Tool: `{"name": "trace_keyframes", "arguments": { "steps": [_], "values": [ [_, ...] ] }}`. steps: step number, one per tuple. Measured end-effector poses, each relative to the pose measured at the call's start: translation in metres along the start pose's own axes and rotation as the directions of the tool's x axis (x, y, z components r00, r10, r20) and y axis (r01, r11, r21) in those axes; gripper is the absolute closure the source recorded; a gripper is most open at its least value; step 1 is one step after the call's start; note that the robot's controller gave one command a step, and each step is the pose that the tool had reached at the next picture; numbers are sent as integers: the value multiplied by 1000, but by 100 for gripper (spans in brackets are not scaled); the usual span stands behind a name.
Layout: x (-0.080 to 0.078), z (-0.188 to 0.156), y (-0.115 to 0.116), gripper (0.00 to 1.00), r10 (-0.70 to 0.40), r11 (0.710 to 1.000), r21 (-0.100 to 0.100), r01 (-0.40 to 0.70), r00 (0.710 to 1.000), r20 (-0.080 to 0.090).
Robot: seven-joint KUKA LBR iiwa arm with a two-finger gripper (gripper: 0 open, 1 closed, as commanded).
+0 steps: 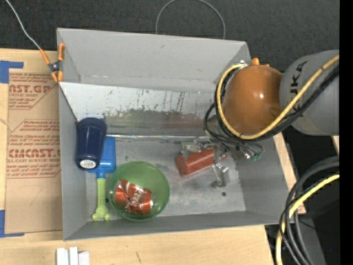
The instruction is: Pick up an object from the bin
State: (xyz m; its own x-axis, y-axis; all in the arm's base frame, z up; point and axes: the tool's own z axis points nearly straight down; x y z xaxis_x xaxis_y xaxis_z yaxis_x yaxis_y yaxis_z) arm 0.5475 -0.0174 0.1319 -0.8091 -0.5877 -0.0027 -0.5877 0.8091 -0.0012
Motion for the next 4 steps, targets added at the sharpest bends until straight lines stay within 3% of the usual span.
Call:
{"name": "trace_keyframes", "arguments": {
  "steps": [1,2,4],
  "values": [
    [24,44,-28,0,47,999,-3,-47,999,10],
    [-5,61,-31,100,155,988,-1,-155,988,3],
    [4,55,-27,100,145,989,-3,-145,989,4]
  ]
}}
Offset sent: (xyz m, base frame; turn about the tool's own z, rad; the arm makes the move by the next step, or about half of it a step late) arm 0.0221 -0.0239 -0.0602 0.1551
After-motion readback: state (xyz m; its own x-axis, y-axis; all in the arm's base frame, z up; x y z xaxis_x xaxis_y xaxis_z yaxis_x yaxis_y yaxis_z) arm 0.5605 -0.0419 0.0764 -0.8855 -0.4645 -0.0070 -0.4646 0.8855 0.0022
